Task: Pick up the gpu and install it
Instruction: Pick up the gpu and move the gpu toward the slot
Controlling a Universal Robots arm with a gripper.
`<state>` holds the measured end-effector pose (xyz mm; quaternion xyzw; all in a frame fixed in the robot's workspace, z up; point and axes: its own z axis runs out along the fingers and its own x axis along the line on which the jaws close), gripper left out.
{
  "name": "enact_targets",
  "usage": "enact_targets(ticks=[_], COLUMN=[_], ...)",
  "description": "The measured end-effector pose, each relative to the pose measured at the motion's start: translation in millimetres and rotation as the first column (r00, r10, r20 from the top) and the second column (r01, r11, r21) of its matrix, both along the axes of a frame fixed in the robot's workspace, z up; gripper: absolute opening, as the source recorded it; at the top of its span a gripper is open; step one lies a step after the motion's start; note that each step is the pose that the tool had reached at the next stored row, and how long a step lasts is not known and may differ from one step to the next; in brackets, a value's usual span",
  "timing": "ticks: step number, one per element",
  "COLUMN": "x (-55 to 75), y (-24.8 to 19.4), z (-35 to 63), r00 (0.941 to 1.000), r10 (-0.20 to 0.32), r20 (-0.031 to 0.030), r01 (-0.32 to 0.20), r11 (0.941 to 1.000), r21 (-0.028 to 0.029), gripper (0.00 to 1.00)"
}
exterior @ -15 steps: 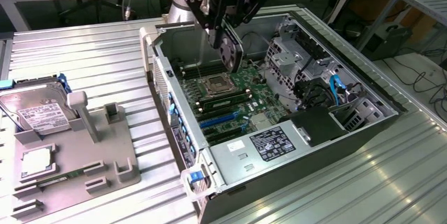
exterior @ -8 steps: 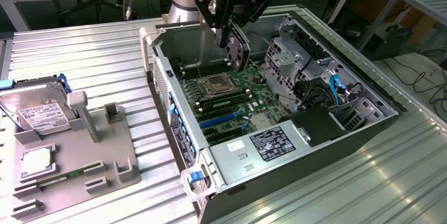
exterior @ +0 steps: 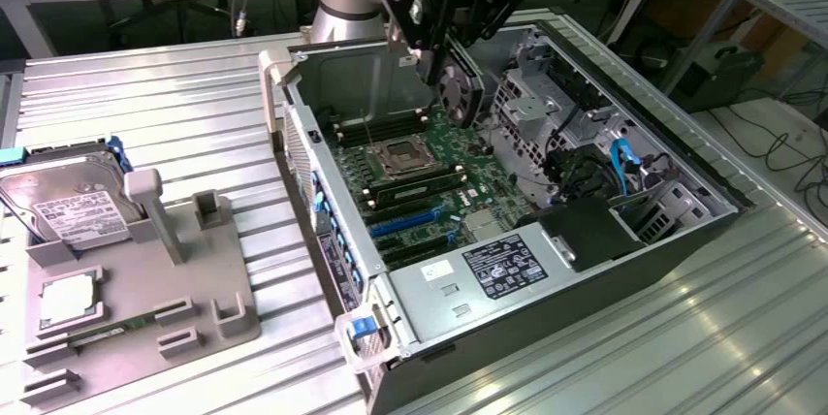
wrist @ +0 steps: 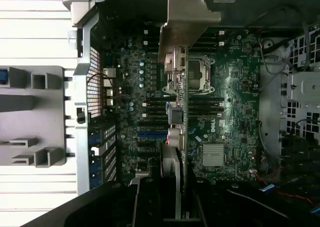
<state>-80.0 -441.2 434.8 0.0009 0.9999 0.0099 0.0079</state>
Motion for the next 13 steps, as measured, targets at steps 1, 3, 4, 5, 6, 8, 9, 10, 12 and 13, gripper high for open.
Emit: enact_targets(ticks=[1, 3, 4, 5, 6, 8, 9, 10, 12, 13], x=[3.0, 8.3, 10.5, 13.4, 15.9, 21.2, 23.8, 26.4, 32.0, 35.1], y=[0.0, 0.0, 0.0, 0.0, 0.0, 0.0, 0.0, 0.0, 0.0, 0.0], z=[0.0, 0.0, -0.1, 0.0, 0.0, -0.1, -0.1, -0.2, -0.3, -0.4], r00=[1.0000, 1.0000, 1.0000, 1.0000, 1.0000, 1.0000, 1.0000, 1.0000, 1.0000, 1.0000], r10=[0.000, 0.000, 0.000, 0.000, 0.000, 0.000, 0.000, 0.000, 0.000, 0.000], r20=[0.0000, 0.0000, 0.0000, 0.0000, 0.0000, -0.0001, -0.0001, -0.0001, -0.0001, -0.0001], r01=[0.000, 0.000, 0.000, 0.000, 0.000, 0.000, 0.000, 0.000, 0.000, 0.000], r11=[1.0000, 1.0000, 1.0000, 1.0000, 1.0000, 1.0000, 1.0000, 1.0000, 1.0000, 1.0000], r21=[0.0000, 0.0000, 0.0001, 0.0000, 0.0000, 0.0000, 0.0000, 0.0001, 0.0000, 0.0000], gripper=[0.28, 0.28, 0.28, 0.28, 0.28, 0.28, 0.28, 0.28, 0.28, 0.28])
